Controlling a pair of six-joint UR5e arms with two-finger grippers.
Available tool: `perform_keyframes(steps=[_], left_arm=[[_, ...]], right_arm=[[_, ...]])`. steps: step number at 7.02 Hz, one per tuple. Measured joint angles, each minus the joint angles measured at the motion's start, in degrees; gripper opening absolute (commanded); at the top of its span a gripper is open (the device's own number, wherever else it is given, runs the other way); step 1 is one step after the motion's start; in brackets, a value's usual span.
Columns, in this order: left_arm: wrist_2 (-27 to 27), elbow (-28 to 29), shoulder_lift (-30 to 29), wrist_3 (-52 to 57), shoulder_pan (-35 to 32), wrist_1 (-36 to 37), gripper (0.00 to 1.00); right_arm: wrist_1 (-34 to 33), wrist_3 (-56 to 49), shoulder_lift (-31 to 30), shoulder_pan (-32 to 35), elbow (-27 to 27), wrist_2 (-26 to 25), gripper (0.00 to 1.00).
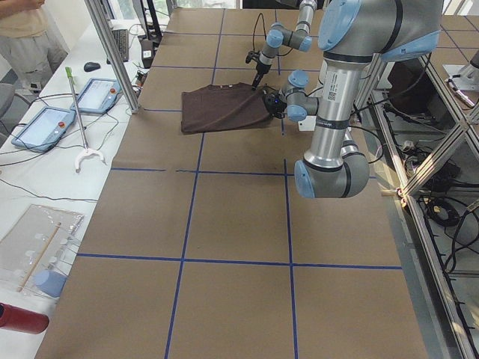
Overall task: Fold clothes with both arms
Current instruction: 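Grasp the two near corners of the shirt with both grippers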
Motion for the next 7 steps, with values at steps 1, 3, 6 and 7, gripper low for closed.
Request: perform_keyframes(steps=[1,3,6,7], left_arm=[[0.0,0.0,0.0,0.0,0.0,0.0,0.00],[0.0,0.0,0.0,0.0,0.0,0.0,0.00],[0.0,0.0,0.0,0.0,0.0,0.0,0.00],[0.0,0.0,0.0,0.0,0.0,0.0,0.00]], right_arm=[[0.0,0.1,-0.3,-0.2,0.0,0.0,0.67],[0.0,0.1,-0.9,-0.5,0.0,0.0,0.57],[0.0,0.6,-1.0,-0.9,0.0,-0.4,0.00],[0.0,1.5,-0.7,-1.2,0.0,-1.0,0.00]])
